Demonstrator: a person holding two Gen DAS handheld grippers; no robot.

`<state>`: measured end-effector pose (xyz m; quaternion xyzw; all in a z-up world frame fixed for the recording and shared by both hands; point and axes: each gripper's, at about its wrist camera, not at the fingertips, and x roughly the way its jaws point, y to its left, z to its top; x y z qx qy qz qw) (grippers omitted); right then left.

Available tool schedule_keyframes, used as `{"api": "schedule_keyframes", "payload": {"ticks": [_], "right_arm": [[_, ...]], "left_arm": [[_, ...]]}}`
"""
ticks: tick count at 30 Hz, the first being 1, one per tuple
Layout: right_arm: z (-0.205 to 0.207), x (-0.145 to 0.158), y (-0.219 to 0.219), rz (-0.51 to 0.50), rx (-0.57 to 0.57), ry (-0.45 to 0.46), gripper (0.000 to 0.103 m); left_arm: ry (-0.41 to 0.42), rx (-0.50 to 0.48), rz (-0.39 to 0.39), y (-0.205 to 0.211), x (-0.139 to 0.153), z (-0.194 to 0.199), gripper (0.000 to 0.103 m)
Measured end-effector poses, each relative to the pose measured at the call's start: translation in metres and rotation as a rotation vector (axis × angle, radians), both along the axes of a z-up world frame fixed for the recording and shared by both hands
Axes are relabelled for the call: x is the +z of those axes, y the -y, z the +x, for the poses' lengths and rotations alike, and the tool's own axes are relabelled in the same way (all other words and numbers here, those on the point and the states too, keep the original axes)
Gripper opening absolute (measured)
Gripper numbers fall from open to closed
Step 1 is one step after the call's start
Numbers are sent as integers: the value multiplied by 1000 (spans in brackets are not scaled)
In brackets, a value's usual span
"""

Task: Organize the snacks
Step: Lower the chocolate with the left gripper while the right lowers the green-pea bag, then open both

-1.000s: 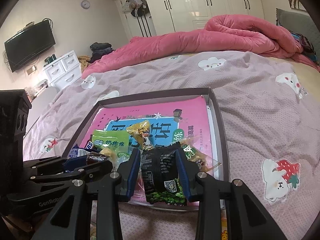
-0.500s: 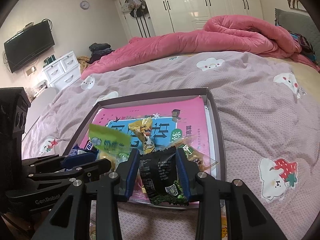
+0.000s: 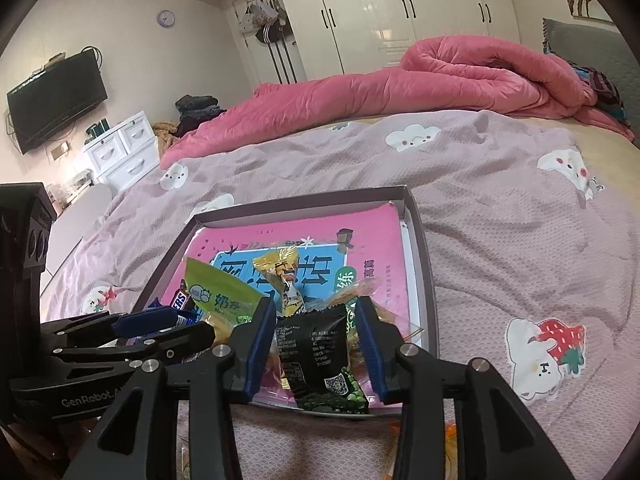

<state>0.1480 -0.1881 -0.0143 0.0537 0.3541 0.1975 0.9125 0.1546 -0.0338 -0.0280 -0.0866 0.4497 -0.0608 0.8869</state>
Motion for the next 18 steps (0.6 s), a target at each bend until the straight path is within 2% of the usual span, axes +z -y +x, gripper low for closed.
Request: {"api": "schedule_keyframes", "payload": {"ticks": [18], "right_arm": [[-6,9,7,3,-31,28,51]], "left_arm": [[6,5,-2,-4,8,-6,60]]}}
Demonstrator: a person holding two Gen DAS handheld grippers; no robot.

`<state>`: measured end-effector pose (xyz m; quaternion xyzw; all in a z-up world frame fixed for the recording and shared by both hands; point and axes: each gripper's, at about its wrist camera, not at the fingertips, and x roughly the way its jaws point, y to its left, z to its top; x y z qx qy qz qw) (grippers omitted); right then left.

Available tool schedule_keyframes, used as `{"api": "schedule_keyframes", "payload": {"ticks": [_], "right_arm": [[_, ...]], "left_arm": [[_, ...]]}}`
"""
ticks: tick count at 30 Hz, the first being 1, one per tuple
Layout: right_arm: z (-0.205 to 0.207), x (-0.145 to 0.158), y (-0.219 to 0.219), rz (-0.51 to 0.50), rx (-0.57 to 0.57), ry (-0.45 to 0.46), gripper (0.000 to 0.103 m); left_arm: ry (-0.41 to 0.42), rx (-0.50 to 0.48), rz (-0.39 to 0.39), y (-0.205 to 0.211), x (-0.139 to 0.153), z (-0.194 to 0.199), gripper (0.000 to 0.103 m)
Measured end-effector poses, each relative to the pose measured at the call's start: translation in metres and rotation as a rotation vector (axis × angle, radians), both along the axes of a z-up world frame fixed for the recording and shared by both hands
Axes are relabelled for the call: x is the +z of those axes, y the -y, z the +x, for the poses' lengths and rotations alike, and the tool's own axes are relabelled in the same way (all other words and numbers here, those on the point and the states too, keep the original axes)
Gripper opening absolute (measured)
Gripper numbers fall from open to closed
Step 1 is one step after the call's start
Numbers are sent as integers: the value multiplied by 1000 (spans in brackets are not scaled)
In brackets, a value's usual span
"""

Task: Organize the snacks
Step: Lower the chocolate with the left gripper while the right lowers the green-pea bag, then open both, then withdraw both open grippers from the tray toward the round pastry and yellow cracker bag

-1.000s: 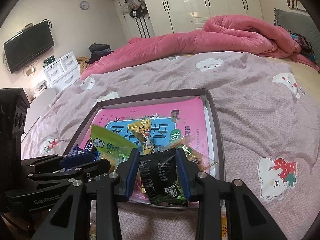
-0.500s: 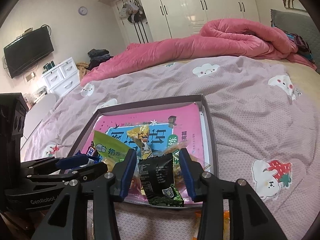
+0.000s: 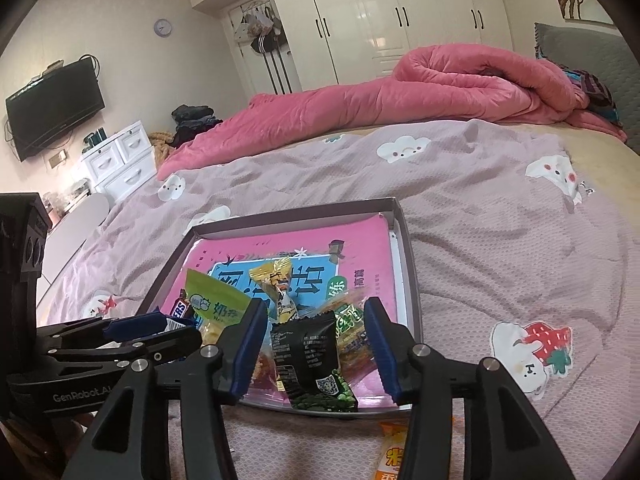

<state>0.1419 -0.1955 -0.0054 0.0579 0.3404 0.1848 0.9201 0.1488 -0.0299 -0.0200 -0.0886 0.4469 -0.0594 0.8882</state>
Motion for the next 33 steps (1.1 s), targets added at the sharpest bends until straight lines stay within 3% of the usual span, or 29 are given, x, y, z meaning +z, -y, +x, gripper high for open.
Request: {"api": "schedule_keyframes", "payload": {"ticks": [4,5,7,33], "right_arm": [[-1,2,2,1,-7,10,54],[-2,3,3,1,-8,13,54],[-4,4,3,0,-12,20,55],[-21,18,11,-8,-53,70,76]], "left_arm": [[-2,2,4,-2,1,-2,61],[-2,2,4,-2,1,-3,70],[2,2,2,-2,1,-4,76],[18,6,6,-6,11,-22,76]]}}
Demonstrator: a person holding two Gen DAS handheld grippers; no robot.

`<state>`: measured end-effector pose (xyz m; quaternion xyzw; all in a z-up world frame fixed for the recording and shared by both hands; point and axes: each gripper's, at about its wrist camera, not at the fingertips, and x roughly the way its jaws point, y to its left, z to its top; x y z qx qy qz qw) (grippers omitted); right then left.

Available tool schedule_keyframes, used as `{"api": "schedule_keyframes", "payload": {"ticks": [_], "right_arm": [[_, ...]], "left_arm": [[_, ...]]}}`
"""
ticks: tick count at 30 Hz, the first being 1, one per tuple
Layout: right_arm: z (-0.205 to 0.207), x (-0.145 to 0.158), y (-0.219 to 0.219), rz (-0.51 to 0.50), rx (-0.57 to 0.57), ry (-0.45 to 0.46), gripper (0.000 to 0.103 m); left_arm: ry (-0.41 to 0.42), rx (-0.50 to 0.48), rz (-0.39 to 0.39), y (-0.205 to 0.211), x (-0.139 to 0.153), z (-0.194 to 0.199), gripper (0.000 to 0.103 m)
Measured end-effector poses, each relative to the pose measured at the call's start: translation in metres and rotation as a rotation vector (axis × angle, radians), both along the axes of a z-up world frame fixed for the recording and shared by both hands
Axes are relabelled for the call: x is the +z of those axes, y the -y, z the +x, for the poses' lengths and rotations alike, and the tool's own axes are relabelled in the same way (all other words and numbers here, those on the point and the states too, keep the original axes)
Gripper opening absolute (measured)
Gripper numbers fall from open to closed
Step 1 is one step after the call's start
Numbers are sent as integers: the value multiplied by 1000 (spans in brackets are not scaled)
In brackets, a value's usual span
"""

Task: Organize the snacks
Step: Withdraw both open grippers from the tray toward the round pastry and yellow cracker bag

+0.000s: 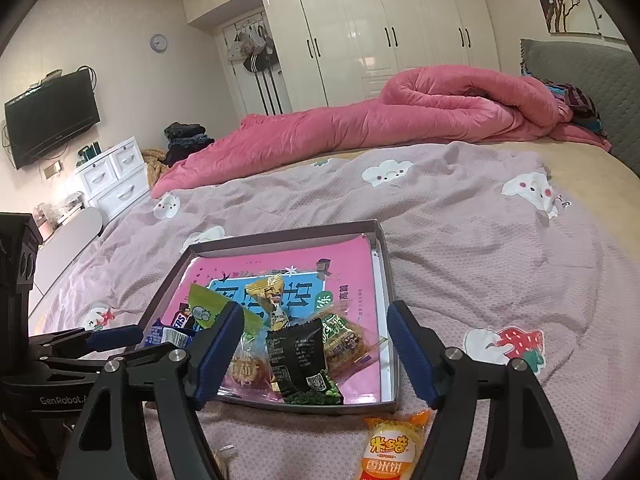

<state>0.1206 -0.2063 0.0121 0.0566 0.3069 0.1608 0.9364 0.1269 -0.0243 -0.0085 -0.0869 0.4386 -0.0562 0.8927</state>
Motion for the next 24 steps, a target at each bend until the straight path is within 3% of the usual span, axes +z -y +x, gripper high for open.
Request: {"api": "schedule_keyframes", "payload": {"ticks": [24], "right_arm": [[-22,6,14,8,-21,16,93]], "left_arm": [[-4,-19,8,12,6,-23,80]]}}
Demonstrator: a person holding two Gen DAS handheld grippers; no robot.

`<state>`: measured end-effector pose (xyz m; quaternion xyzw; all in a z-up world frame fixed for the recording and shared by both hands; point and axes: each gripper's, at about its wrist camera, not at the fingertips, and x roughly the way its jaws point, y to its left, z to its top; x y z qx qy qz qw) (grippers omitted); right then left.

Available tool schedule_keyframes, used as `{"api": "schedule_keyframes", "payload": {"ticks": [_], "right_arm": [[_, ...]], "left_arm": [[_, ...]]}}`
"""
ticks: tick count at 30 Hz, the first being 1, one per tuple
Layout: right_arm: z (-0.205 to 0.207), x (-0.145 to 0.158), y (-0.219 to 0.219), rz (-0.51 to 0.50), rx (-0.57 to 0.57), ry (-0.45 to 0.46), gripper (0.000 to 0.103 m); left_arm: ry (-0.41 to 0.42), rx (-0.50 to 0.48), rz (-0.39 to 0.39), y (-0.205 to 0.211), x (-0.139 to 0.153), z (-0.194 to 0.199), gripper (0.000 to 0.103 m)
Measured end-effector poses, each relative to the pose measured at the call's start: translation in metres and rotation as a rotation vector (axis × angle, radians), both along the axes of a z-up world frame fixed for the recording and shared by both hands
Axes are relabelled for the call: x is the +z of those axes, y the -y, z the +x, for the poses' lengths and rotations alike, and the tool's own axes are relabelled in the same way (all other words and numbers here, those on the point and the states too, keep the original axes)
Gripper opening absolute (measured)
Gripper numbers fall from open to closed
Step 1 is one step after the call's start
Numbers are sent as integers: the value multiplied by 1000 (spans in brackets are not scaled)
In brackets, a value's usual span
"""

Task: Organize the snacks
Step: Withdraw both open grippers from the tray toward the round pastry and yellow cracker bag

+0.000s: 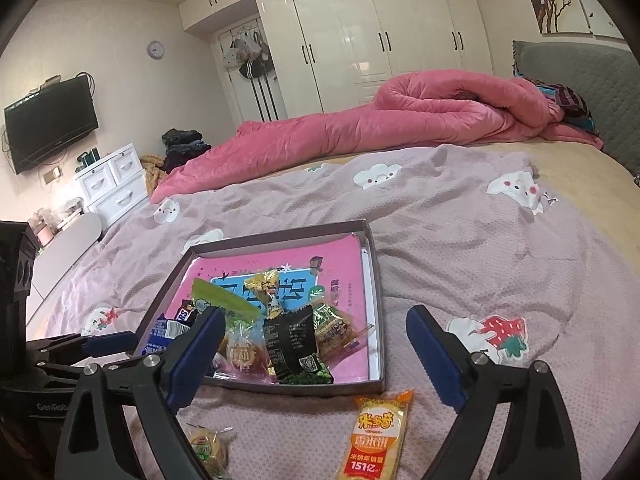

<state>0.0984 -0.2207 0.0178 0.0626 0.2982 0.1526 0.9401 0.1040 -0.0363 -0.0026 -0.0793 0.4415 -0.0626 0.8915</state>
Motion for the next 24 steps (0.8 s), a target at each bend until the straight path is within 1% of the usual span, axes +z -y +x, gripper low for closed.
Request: {"api": "schedule_keyframes", "payload": {"ticks": [17,24], "right_arm": [[-16,0,4,-24,-20,7,94],[-23,1,9,-19,-40,7,94]], "left_arm": [[-2,-23,11,4,4,-13,80],[-4,-26,10,3,5,-17,80]]}}
